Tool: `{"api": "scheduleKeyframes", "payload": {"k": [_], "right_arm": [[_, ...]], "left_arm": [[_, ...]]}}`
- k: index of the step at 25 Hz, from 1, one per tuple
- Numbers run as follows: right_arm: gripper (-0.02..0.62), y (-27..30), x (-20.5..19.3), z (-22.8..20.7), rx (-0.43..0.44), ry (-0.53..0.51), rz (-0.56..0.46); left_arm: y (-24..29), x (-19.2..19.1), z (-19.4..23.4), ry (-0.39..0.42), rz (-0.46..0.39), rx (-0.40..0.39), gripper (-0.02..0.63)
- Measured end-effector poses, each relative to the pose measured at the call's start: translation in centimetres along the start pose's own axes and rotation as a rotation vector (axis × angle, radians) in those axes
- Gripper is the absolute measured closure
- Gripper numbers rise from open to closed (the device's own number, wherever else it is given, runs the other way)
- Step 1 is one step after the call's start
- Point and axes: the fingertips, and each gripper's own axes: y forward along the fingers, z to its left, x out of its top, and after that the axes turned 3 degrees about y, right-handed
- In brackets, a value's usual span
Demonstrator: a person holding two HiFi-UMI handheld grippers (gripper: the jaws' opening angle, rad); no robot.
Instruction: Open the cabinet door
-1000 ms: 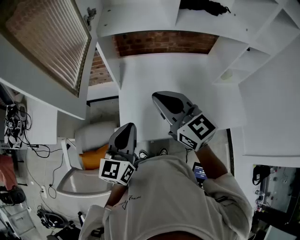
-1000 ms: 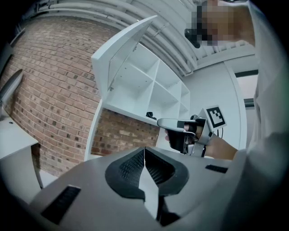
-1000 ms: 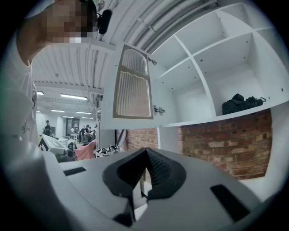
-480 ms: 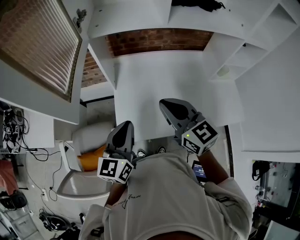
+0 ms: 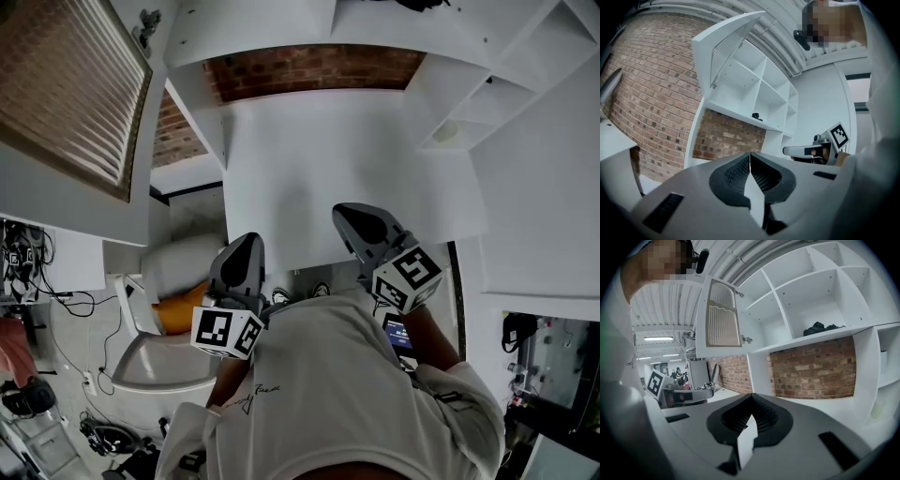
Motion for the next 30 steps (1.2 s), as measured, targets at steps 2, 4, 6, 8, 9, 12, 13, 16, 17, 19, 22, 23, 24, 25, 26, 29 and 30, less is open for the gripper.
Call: {"api": "scheduleKeyframes", "payload": {"k": [2, 4, 6, 8, 9, 12, 13, 16, 17, 19, 22, 23, 24, 25, 26, 29, 30], "right_arm": [[0.572, -0.6, -0.7, -0.4, -0.017, 0.012, 0.016], [0.571, -1.2, -1.3, -0.7, -0.037, 0.024, 0.029], [0.572, -1.8, -1.7, -1.1, -0.056, 0.036, 0.033], [0.571, -2.0, -1.8, -1.4, -0.066, 0.043, 0.032], [0.572, -2.1, -1.9, -1.5, -0.066, 0.046, 0.033], [0.572, -2.4, -2.1, -1.2, -0.05, 0.053, 0.043], [0.572, -2.4, -2.1, -1.1, -0.042, 0.054, 0.045], [0.572, -2.6, -1.7, -1.2, -0.034, 0.049, 0.038], [0.572, -2.6, -1.6, -1.2, -0.032, 0.046, 0.036], [0.572, -2.7, -1.6, -1.1, -0.02, 0.041, 0.04], [0.572, -2.7, -1.3, -0.9, 0.003, 0.024, 0.046], [0.572, -2.6, -1.1, -0.9, 0.01, 0.018, 0.043], [0.572, -2.6, -0.9, -0.8, 0.016, 0.013, 0.04], [0.572, -2.5, -0.8, -0.8, 0.023, 0.009, 0.037], [0.572, -2.4, -0.7, -0.7, 0.029, 0.007, 0.037], [0.572, -2.1, -0.8, -0.5, 0.043, 0.005, 0.044], [0.572, -2.1, -0.7, -0.4, 0.047, 0.003, 0.044]], "left_arm": [[0.0, -0.1, 0.1, 0.006, 0.004, 0.003, 0.589], [-0.2, -0.2, 0.2, 0.008, 0.004, 0.007, 0.589], [-0.3, -0.3, 0.2, 0.008, 0.004, 0.01, 0.589], [-0.3, -0.3, 0.3, 0.008, 0.005, 0.014, 0.589], [-0.4, -0.4, 0.4, 0.009, 0.007, 0.016, 0.589], [-0.5, -0.4, 0.3, 0.014, 0.009, 0.017, 0.589], [-0.5, -0.3, 0.3, 0.014, 0.009, 0.018, 0.589], [-0.3, 0.0, 0.1, 0.017, 0.003, 0.019, 0.589], [-0.3, 0.1, 0.1, 0.018, 0.0, 0.018, 0.589], [-0.3, -0.1, 0.1, 0.016, -0.002, 0.018, 0.589], [-0.2, 0.1, -0.1, 0.015, -0.006, 0.025, 0.589], [-0.2, 0.3, -0.1, 0.015, -0.01, 0.027, 0.589], [-0.2, 0.4, -0.1, 0.016, -0.014, 0.029, 0.589], [-0.2, 0.5, -0.1, 0.015, -0.017, 0.029, 0.589], [-0.3, 0.5, -0.1, 0.015, -0.018, 0.029, 0.589], [-0.5, 0.2, -0.1, 0.014, -0.013, 0.03, 0.589], [-0.5, 0.1, 0.0, 0.013, -0.013, 0.032, 0.589]]}}
